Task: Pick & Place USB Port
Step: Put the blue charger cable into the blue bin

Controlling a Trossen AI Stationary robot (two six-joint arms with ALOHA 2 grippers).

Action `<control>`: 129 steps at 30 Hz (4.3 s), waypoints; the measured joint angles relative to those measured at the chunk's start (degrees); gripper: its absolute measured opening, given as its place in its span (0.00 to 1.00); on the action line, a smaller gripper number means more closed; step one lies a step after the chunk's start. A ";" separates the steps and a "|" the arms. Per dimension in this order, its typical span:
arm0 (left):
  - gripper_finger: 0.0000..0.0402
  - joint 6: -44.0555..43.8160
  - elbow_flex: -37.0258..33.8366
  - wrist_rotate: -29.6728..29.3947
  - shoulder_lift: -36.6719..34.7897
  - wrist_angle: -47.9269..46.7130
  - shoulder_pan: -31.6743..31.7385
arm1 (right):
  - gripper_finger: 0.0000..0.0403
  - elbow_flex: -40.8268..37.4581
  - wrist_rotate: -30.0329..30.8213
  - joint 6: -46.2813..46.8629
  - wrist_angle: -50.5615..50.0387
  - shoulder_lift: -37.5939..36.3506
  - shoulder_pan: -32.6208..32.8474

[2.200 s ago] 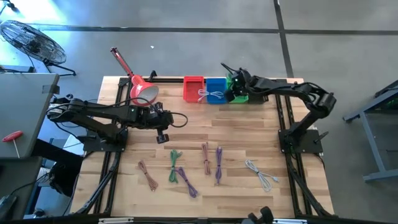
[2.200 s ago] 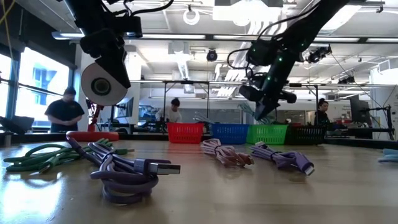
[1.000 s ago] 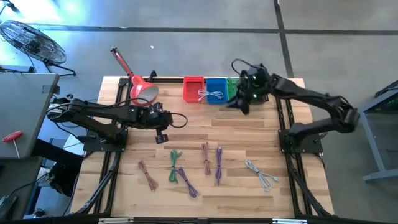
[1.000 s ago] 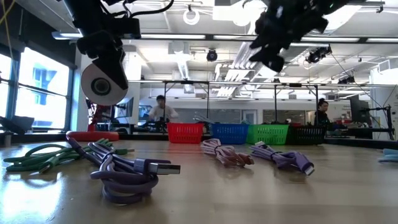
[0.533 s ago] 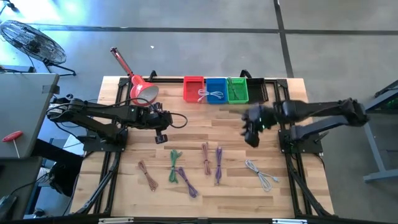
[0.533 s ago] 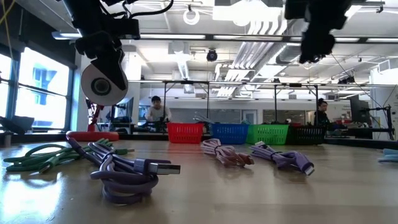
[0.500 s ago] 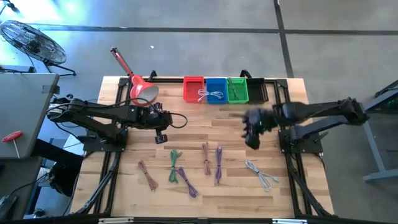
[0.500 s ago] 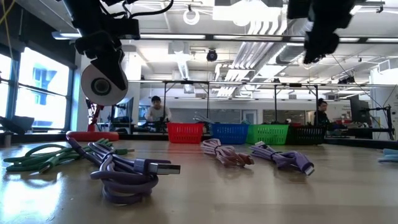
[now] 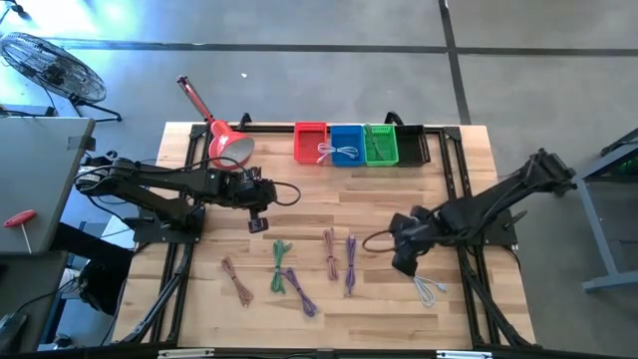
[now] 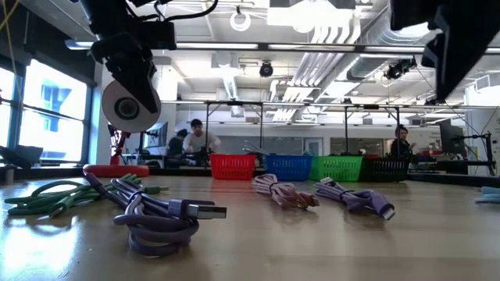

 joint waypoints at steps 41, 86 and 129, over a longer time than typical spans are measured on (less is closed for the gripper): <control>0.00 -1.25 0.00 4.19 0.00 0.22 0.00 | 0.42 0.00 -11.36 19.76 1.09 14.16 8.28; 0.00 -1.44 0.00 6.38 0.00 2.79 -0.02 | 0.42 -0.04 -15.22 19.36 3.75 22.51 12.00; 0.00 -0.27 0.00 8.92 0.00 7.51 -0.02 | 0.01 -1.88 11.34 4.70 7.33 10.40 3.71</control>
